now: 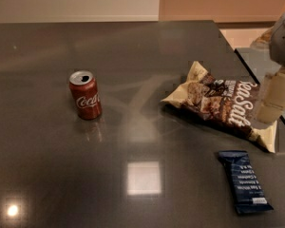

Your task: Move brown chip bag near coke can

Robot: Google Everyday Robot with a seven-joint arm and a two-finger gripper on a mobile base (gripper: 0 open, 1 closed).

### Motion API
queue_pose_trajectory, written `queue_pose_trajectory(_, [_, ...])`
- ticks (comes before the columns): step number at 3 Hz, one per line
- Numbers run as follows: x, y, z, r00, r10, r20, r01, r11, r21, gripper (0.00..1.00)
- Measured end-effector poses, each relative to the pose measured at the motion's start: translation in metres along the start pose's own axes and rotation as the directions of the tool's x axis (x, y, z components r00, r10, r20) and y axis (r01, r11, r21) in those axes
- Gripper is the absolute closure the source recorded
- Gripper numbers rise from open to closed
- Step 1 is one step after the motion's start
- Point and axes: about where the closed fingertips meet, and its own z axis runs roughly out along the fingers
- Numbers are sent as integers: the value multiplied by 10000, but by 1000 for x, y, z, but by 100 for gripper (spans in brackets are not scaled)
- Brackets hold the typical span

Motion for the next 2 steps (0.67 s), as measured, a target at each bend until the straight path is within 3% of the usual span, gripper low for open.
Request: queue_pose_trajectory(2, [3,-4,4,9999,77,99,-76,10000,-33,0])
